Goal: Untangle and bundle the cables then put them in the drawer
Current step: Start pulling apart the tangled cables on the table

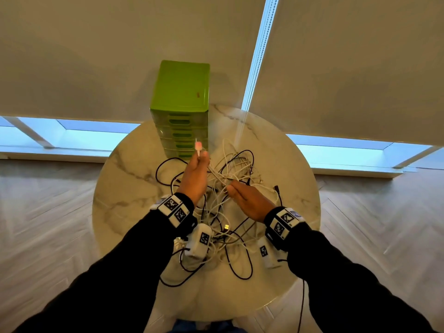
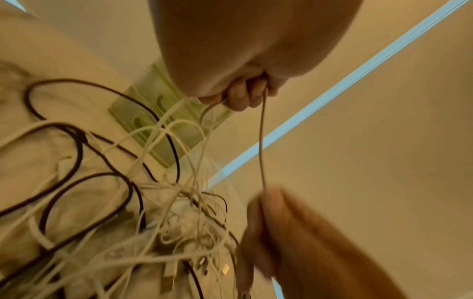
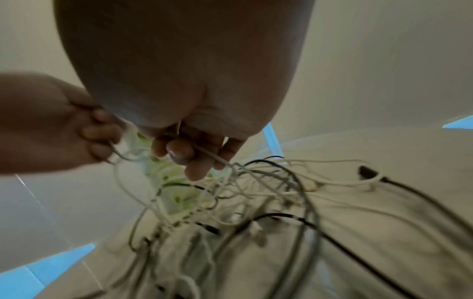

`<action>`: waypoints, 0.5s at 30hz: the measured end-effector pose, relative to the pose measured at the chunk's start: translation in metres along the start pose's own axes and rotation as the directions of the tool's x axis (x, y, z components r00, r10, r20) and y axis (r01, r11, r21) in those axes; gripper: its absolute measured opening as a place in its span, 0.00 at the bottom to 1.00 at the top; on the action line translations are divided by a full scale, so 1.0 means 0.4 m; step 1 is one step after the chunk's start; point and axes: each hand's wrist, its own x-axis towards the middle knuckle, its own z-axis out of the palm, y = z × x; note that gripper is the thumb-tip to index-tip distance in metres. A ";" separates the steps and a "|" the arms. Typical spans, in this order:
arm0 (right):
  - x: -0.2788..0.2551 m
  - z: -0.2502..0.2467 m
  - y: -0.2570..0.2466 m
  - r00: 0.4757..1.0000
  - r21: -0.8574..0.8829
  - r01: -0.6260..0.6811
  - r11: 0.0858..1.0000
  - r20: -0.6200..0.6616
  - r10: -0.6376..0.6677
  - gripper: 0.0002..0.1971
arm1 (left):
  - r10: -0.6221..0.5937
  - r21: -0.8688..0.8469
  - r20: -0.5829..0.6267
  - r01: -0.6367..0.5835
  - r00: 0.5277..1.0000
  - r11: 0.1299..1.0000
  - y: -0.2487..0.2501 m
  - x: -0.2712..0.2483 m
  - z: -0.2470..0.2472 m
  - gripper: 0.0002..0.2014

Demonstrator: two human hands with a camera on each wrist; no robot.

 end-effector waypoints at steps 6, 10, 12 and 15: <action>-0.068 0.004 0.160 0.970 -0.291 -0.207 0.934 0.061 0.234 0.22 | 0.050 -0.157 -0.278 -0.097 0.959 0.983 0.070 0.028 -0.115 0.23; -0.043 -0.019 0.153 0.954 -0.380 -0.276 0.883 0.006 0.300 0.18 | 0.158 -0.087 -0.245 -0.184 0.957 0.979 0.080 0.015 -0.143 0.17; -0.013 -0.035 0.108 0.971 -0.242 -0.237 0.941 -0.035 0.236 0.15 | 0.268 0.020 -0.109 -0.268 0.957 0.963 0.064 -0.009 -0.128 0.13; 0.026 -0.057 0.010 0.989 0.029 -0.072 0.997 -0.124 0.075 0.12 | 0.304 0.153 0.121 -0.321 0.945 0.935 0.026 -0.044 -0.086 0.12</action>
